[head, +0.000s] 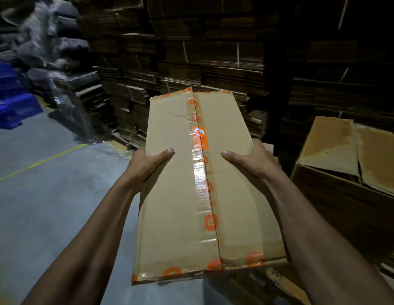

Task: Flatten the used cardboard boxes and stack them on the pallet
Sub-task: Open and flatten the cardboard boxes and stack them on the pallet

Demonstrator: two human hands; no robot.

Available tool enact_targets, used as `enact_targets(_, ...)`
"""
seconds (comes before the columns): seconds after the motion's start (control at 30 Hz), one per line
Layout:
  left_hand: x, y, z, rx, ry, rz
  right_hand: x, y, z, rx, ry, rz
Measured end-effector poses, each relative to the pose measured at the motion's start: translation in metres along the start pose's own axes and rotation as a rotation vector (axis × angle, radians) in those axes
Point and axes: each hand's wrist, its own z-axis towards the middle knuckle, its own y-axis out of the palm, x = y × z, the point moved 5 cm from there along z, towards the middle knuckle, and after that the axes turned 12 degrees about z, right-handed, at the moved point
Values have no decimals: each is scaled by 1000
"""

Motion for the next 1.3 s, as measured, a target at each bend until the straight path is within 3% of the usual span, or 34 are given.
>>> enact_targets(0.43, -87, -76, -117, 88, -151, -32, -9, 69, -115, -50, -69, -54)
enact_targets(0.8, -130, -110, -182, 339, -311, 3, -16, 135, -117, -335, -144, -52)
enact_targets(1.1, -212, -71, -262, 470, -620, 5, 58, 199, -130, -593, -90, -106)
enact_targets(1.3, -296, -31, -331, 490, -792, -28, 148, 251, -167, -737, 26, -170)
